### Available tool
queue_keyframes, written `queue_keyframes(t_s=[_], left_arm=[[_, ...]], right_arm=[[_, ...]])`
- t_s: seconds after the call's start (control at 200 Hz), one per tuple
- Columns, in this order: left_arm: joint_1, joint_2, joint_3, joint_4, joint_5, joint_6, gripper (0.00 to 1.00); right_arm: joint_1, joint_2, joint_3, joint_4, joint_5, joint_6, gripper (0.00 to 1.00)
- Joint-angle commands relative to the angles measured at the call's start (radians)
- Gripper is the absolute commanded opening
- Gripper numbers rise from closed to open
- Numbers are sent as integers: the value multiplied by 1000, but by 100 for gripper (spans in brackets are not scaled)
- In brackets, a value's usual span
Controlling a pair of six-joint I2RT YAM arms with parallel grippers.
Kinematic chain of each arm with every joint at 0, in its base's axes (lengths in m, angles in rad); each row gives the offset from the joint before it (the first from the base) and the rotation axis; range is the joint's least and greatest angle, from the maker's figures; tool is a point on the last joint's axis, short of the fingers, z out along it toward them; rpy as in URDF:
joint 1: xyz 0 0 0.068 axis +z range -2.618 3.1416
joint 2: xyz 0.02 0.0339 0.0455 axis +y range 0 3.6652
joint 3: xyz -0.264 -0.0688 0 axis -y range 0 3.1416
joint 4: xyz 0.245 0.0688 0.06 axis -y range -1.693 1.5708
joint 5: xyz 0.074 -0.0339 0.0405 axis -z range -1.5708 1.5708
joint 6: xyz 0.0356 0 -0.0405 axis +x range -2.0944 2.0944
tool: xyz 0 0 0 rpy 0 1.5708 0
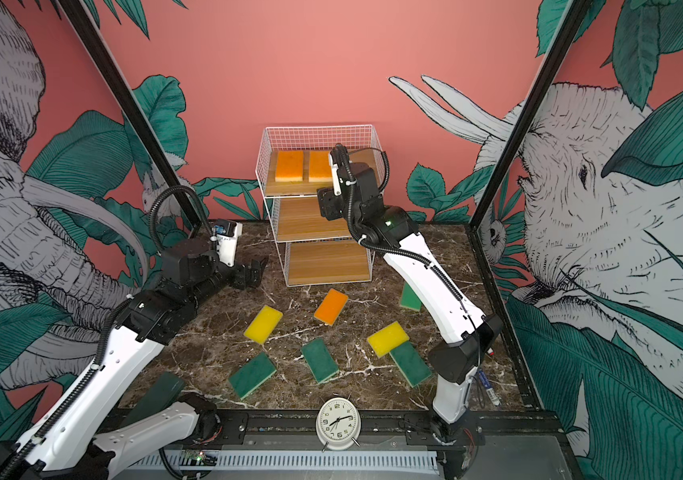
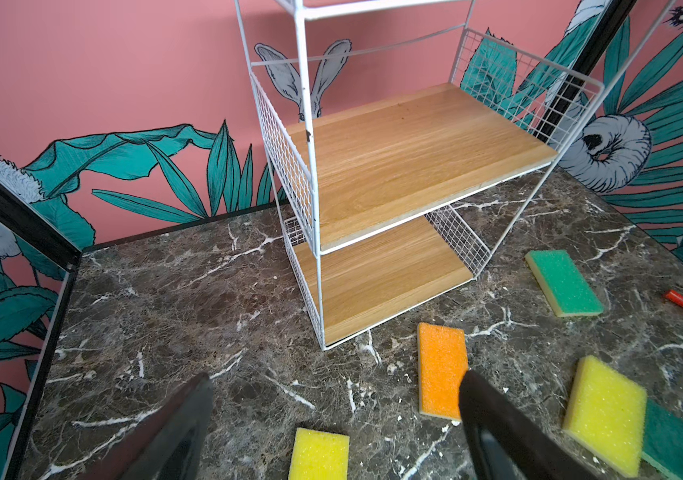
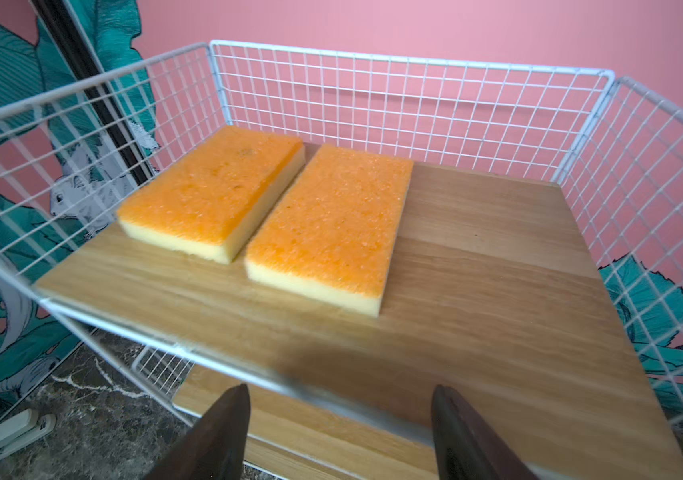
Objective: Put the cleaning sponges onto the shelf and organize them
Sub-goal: 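Lower both grippers toward the table sponges in front of the shelf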
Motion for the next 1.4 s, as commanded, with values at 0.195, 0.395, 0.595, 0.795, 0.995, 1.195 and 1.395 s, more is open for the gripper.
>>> queue_keyframes(t_s=[0.195,0.395,0.595,0.795,0.995,1.195,1.395], left_arm=[[5,3,10,-195,73,47,91],[3,-17,-71,-225,168,31,90],[2,-97,-208,-122,189,-47,90],[-5,-87,-330,2,199,-160,85],[-77,-19,-421,74,119,-247,80],[-192,118,-422,122,13,-271,76],[-200,148,-510,265,-91,-382,47]], right_arm=[[56,-377,-390,40,75,2,76],[56,-582,-668,9,113,110,86],[54,-612,-832,45,-2,177,99],[49,-540,-893,4,-15,217,99],[19,-539,-1011,40,-14,309,99],[-93,-519,-1184,155,-212,463,99],[-94,-500,-1356,283,-245,620,98]])
